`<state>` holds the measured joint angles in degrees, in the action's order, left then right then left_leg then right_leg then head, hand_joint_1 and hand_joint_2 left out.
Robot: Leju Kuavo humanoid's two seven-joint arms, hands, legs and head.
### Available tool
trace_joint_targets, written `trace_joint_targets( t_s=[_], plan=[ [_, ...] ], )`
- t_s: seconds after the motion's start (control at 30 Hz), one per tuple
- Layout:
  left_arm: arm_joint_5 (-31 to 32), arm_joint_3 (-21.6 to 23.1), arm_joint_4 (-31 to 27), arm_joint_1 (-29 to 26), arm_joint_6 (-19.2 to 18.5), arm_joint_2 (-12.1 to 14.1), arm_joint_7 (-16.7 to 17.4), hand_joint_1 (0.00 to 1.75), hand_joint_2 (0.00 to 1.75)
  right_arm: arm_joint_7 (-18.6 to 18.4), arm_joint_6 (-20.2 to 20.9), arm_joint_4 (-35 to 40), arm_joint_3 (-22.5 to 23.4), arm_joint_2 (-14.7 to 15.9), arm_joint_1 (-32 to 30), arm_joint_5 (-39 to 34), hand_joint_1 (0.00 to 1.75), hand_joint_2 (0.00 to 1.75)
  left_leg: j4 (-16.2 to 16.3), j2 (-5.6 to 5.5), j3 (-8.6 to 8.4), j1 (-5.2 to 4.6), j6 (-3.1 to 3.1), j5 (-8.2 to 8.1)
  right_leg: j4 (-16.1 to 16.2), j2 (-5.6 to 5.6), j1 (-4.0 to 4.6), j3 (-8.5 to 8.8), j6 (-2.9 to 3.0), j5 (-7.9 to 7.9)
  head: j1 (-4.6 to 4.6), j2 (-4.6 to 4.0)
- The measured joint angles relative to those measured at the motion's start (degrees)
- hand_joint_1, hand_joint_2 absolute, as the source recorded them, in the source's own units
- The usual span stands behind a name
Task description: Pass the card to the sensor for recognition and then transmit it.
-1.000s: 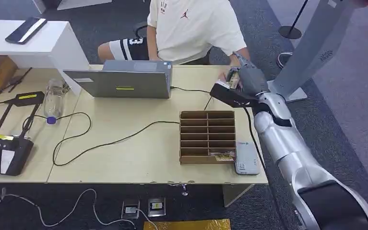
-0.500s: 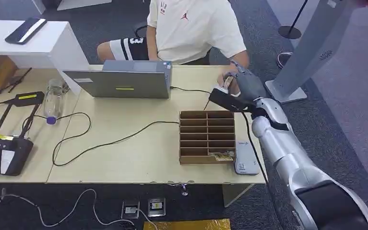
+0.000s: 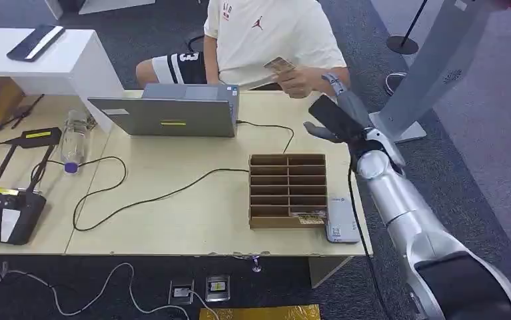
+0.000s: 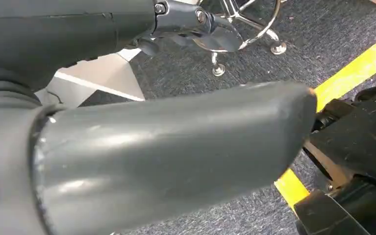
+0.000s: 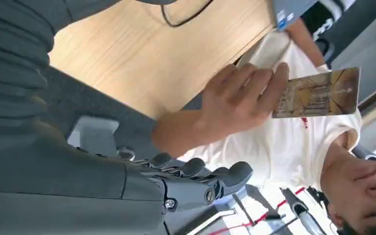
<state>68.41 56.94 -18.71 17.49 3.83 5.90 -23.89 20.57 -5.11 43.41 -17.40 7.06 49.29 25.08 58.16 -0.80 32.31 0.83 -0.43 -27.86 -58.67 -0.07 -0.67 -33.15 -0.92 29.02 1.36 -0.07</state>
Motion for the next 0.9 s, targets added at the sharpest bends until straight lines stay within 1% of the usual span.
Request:
trace_joint_targets(
  t_s=[0.03,0.1,0.13,0.23,0.37,0.53,0.6,0.7,0.9],
  plan=[
    [0.0,0.0,0.0,0.0,0.0,0.0,0.0,0.0,0.0,-0.7,2.2,1.7,0.2,0.3,-0.4,-2.7,0.0,1.75,0.0,0.0,-0.02,0.0,0.0,0.0,0.0,0.01,0.0,0.0,0.0,0.0,0.02,0.0],
    [0.0,0.0,0.0,0.0,0.0,0.1,0.0,0.0,0.0,-3.0,7.9,6.4,0.9,1.2,-2.0,-9.1,0.0,1.75,0.0,0.01,-0.03,0.0,0.0,0.0,0.0,0.03,0.0,0.0,0.0,0.0,0.0,0.0],
    [0.0,0.0,0.1,-0.1,0.0,0.1,0.0,0.0,0.0,-4.7,10.8,9.3,1.3,1.9,-2.8,-12.5,0.0,1.75,0.0,0.02,-0.04,-0.01,0.0,0.0,0.0,0.04,-0.01,0.0,0.0,0.0,0.02,0.0],
    [0.0,0.0,0.1,-0.3,0.0,0.4,0.0,0.0,0.0,-10.1,16.4,17.8,1.9,4.1,-5.8,-19.7,0.0,1.75,0.0,0.01,-0.07,0.0,0.0,-0.01,0.0,0.02,0.0,0.0,0.0,0.0,0.0,0.0],
    [0.2,0.0,0.1,-0.5,0.0,0.6,0.0,0.0,0.0,-13.6,18.9,26.0,2.8,6.8,-9.5,-21.1,0.0,1.75,0.0,0.06,-0.08,0.0,-0.03,-0.03,0.0,0.05,0.0,0.0,0.0,0.0,0.02,0.0],
    [0.6,0.0,0.1,-0.5,-0.2,0.8,0.0,0.0,0.0,-19.1,25.6,36.1,2.9,10.0,-17.3,-19.0,0.0,1.75,0.0,0.07,-0.11,0.0,-0.06,-0.05,0.0,0.05,0.0,0.04,0.0,0.0,0.0,0.0],
    [0.6,0.0,0.1,-0.5,-0.2,0.9,0.0,0.0,0.0,-20.4,27.2,39.1,2.9,11.3,-20.3,-18.9,0.0,1.75,0.0,0.06,-0.1,0.0,-0.06,-0.05,0.0,0.06,0.0,0.03,0.0,0.0,0.0,0.0],
    [0.7,0.0,0.1,-0.4,-0.2,1.1,0.0,0.0,0.0,-22.3,28.6,43.2,2.9,13.0,-23.4,-19.6,0.0,1.75,0.0,0.11,-0.11,0.0,-0.07,-0.06,0.0,0.07,0.0,0.03,0.0,0.0,0.0,0.0],
    [0.8,0.0,0.1,-0.2,-0.4,1.2,0.0,0.0,0.0,-25.2,30.4,49.1,2.9,15.6,-27.5,-20.1,0.0,1.75,0.0,0.1,-0.11,0.0,-0.08,-0.07,0.0,0.08,0.0,0.04,0.0,0.0,0.0,0.0]
  ],
)
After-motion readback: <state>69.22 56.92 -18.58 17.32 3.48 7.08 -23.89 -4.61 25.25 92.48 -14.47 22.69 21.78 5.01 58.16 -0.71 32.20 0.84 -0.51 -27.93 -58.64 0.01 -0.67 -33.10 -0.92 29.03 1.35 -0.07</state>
